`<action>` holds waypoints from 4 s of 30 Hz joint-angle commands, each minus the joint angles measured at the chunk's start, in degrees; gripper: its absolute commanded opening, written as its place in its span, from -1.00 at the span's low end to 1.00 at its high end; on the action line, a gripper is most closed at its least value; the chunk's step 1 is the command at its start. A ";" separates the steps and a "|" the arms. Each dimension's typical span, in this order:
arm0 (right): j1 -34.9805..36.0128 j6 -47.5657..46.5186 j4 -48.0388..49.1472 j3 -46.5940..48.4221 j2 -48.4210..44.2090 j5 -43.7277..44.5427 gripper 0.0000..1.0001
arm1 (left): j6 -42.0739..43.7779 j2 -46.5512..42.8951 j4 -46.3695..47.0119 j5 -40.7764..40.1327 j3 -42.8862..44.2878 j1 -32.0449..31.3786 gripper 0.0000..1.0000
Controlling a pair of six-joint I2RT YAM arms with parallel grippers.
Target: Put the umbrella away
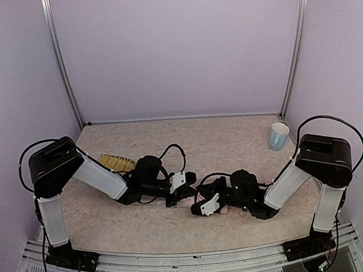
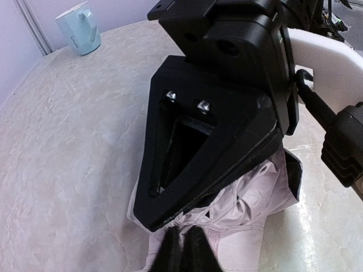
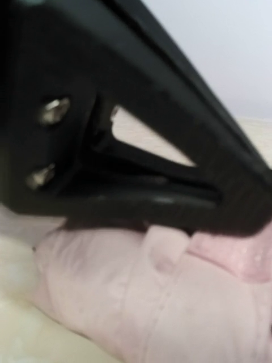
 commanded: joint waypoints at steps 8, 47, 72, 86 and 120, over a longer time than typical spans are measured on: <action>0.97 2.53 1.31 -1.32 -0.64 0.42 -0.92 | 1.16 4.70 -8.40 -2.03 3.20 -1.38 -1.00; -18.82 77.73 -46.49 17.69 -28.19 -12.45 0.33 | 6.01 5.80 -9.95 -3.97 1.30 -1.38 -1.00; -16.98 97.31 -66.06 32.10 -1.34 -40.18 0.01 | 5.96 5.59 -11.06 -4.64 1.21 -1.64 -1.00; -17.01 96.49 -57.29 26.06 -7.59 -42.71 -1.00 | 3.27 5.66 -11.57 -4.03 1.60 -0.57 -0.92; -19.88 95.77 -44.61 25.28 -8.01 -37.86 -1.00 | 3.92 8.52 -33.39 8.71 12.14 3.94 -0.25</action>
